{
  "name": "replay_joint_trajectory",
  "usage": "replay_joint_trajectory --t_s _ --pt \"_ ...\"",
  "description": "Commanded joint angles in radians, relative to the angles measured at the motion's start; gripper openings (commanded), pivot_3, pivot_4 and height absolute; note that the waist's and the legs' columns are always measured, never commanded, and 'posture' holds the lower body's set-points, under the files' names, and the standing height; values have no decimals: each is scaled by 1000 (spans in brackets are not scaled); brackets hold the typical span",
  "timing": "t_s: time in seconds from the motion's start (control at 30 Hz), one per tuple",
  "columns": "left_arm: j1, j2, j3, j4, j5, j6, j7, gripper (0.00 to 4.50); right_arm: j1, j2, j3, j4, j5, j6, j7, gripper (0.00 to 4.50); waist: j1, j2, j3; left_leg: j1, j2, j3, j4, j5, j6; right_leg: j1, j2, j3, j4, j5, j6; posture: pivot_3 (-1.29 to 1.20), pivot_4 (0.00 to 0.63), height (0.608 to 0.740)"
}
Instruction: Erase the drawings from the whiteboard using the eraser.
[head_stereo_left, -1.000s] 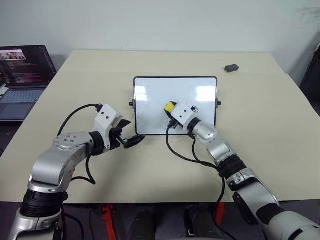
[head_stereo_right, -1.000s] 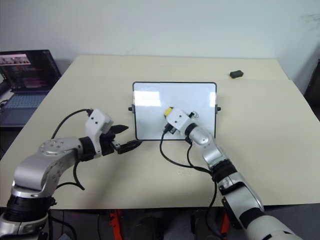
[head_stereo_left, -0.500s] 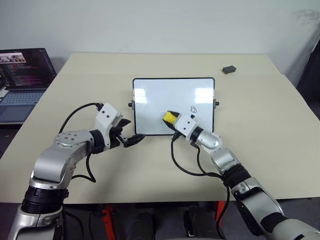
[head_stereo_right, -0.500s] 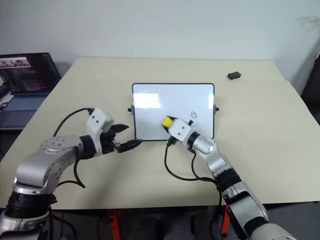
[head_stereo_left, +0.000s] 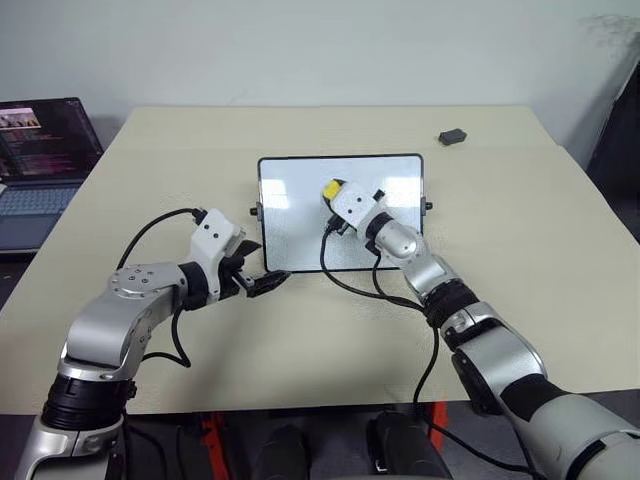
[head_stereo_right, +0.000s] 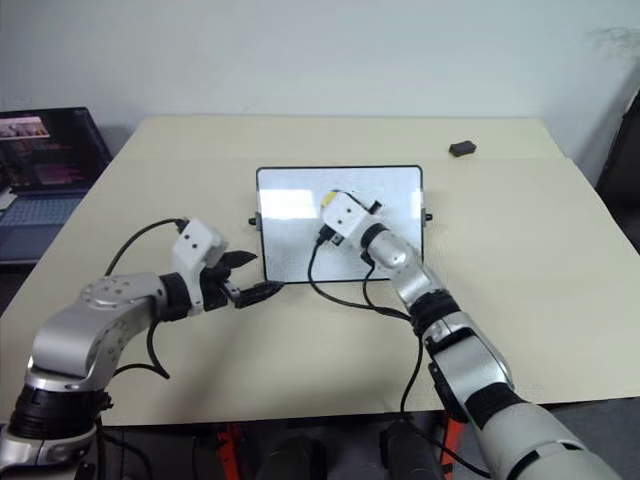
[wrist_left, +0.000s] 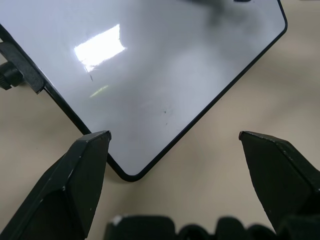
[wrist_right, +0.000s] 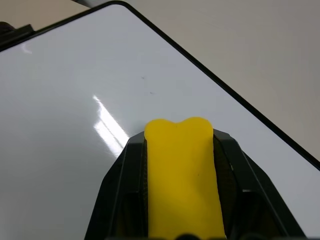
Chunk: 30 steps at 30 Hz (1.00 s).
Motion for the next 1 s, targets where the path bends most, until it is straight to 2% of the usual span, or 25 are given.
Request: replay_joint_trajectory --t_s 0.03,0.17,0.3,0.47,0.6,0.8,1.0 --pt "1 12 28 -42 -5 -8 4 4500 74 9 59 -9 -26 -2 89 1302 0 0 0 0 0 0 0 0 0 0 0 0 0 0 0 0 150 740" --pt "-9 8 21 -34 -3 -10 5 4500 121 8 80 -63 -25 1 118 1302 1 0 0 1 0 -1 1 0 0 1 0 0 1 0 0 0 150 740" --pt "-25 -1 11 -24 -1 -16 4 4500 115 4 31 -129 21 -14 96 1302 3 0 0 2 0 -1 1 0 0 2 0 -1 1 0 0 0 150 740" --pt "-51 -38 21 -18 -13 -30 19 4500 171 -17 -46 -370 130 34 148 1302 8 0 0 -2 0 -2 1 0 0 0 0 -2 -1 0 0 0 150 740" --pt "-77 -81 37 -24 -27 -49 33 4500 305 -72 -103 -701 214 159 196 1301 16 0 0 -18 0 -4 2 0 -1 -14 -1 -3 0 0 0 0 150 740" --pt "-74 -86 16 -22 -25 -54 27 4500 456 -140 -143 -971 256 291 210 1301 20 0 0 -18 0 -3 2 0 -1 -15 -1 -2 -1 0 0 0 150 740" --pt "-52 -70 9 -30 -27 -56 2 4500 683 -243 -207 -1184 311 393 239 1301 31 0 0 -17 -1 -3 2 0 0 -14 -1 -3 0 0 1 0 150 740"
